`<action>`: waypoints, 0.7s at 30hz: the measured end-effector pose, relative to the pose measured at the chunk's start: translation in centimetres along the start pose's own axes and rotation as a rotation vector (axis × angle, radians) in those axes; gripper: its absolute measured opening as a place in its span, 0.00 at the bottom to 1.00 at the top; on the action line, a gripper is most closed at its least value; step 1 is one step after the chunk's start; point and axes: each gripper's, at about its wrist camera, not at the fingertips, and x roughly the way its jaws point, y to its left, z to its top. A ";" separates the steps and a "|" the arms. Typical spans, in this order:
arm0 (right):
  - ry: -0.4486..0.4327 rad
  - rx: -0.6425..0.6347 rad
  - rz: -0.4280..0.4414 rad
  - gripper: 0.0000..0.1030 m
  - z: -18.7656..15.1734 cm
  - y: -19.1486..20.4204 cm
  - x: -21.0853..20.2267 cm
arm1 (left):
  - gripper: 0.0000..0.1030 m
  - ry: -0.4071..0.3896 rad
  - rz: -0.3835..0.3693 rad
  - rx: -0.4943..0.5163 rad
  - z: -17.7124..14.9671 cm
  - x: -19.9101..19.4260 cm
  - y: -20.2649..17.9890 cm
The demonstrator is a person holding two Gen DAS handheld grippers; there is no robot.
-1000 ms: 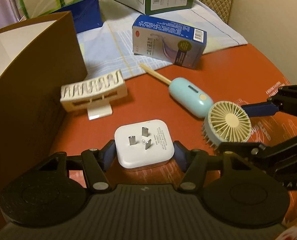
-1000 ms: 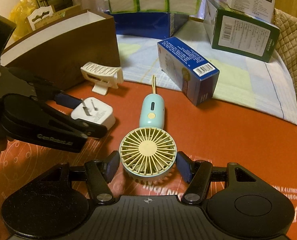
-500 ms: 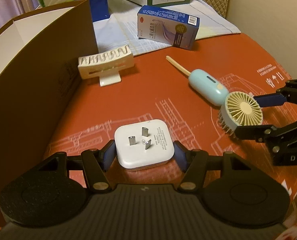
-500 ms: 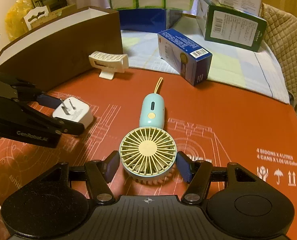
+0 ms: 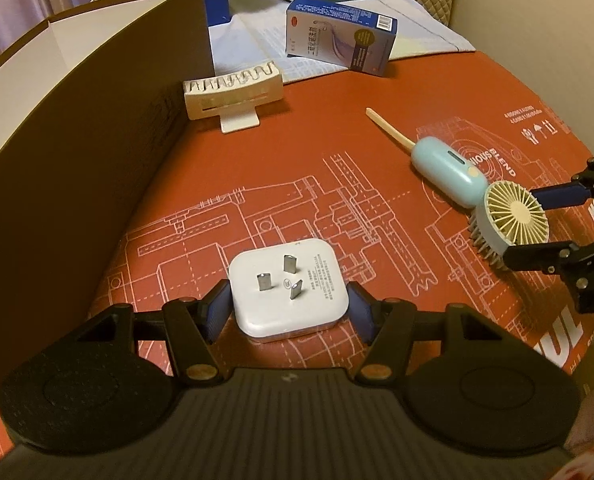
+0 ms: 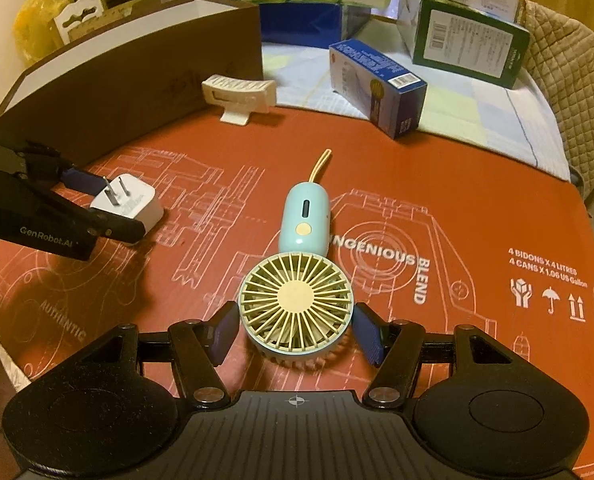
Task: Organize rigid objects
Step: 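Grasp the white plug charger with the left tool while the right tool grasps the mint fan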
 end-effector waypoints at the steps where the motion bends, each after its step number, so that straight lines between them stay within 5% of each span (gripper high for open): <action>1: 0.002 0.002 -0.003 0.57 -0.1 0.1 0.0 | 0.57 0.003 0.001 -0.001 0.0 0.0 0.0; 21: 0.012 0.001 -0.027 0.65 1.7 0.6 1.6 | 0.56 -0.006 0.032 -0.026 0.8 0.6 -0.4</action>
